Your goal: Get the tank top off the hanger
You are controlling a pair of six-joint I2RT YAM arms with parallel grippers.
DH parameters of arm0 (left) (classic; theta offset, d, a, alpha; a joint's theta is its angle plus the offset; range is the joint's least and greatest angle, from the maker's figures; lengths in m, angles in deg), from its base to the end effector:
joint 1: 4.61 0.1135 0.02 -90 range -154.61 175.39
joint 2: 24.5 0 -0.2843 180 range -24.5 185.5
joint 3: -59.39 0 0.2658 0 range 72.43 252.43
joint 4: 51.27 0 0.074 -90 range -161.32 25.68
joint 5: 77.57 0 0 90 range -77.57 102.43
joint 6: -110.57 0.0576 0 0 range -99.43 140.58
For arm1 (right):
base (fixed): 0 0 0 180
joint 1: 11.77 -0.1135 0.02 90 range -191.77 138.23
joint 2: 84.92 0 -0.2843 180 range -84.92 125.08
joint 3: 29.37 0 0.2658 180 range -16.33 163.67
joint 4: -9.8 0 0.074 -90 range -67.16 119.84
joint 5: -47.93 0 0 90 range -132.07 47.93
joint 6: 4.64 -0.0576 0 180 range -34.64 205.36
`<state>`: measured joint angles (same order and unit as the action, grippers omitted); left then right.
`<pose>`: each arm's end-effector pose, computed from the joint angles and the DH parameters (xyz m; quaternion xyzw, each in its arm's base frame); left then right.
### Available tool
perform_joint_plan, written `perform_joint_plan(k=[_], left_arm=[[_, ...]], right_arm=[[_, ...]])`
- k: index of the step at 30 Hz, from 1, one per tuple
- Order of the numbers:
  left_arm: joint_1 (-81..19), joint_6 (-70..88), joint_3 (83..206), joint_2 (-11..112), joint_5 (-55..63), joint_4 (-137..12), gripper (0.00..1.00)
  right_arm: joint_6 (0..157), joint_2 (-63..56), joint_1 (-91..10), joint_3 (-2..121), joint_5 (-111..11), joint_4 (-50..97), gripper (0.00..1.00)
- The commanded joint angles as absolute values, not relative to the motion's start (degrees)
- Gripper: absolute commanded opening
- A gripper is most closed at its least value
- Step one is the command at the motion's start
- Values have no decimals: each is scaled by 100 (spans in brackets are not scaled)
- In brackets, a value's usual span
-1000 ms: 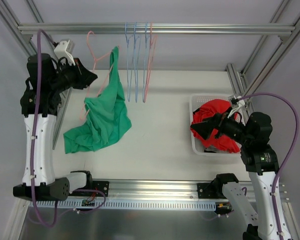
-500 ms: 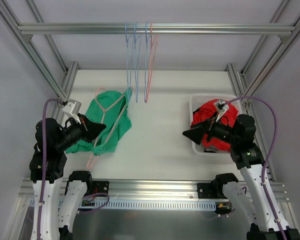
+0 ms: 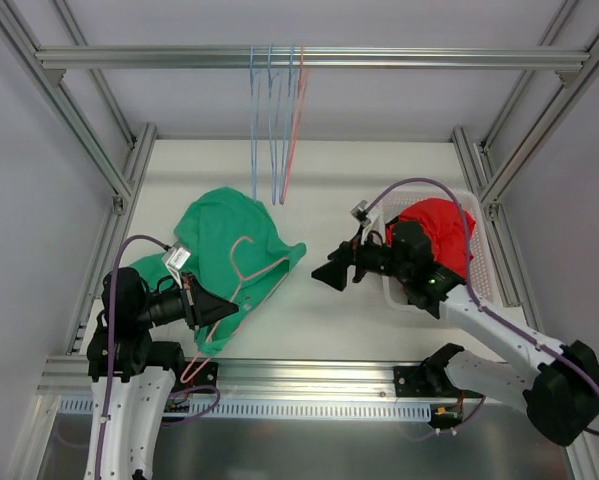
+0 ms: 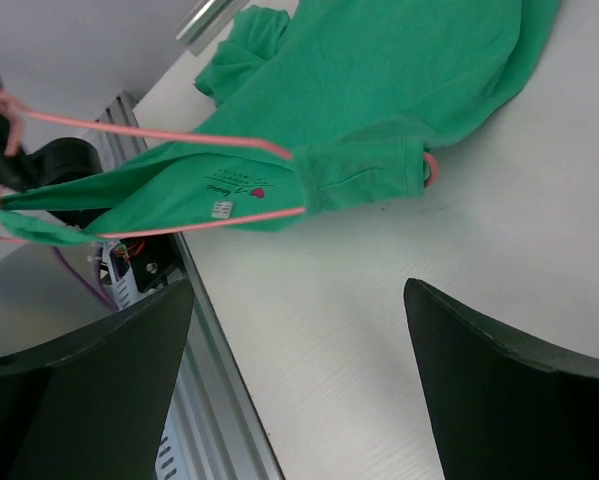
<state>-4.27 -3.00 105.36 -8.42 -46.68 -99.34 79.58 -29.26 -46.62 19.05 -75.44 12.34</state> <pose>0.0760 -0.0490 0.2924 0.1371 0.7492 -0.4940 0.4193 0.1818 0.1652 0.2940 -0.3629 0.6627 0.4202 0.5025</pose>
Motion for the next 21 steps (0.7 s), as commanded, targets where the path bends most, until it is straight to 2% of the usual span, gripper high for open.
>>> perform_joint_plan(k=[1,8,11,12,14,15,18,21], left_arm=[[-434,-588,10688,-982,-5691,-9692,0],[-645,-650,11171,-885,-5780,-9692,0],[-672,-650,11198,-859,-5780,-9684,0],[-680,-658,11198,-859,-5797,-9684,0],[-680,-667,11198,-894,-5797,-9684,0],[-680,-667,11198,-903,-5806,-9684,0],[-698,-658,11190,-911,-5789,-9692,0],[-698,-623,11190,-868,-5710,-9692,0]], right_arm=[[8237,-2316,-5244,2252,-6240,387,90],[8492,-1260,-6115,2884,-5570,149,80],[8483,-1100,-6230,3060,-5315,148,66],[8492,-1039,-6256,3087,-5254,148,57],[8509,-977,-6257,3122,-5060,148,47],[8640,-916,-6257,3122,-5008,148,32],[8650,-906,-6257,3114,-4884,148,0],[8685,-1107,-6257,3052,-4621,218,0]])
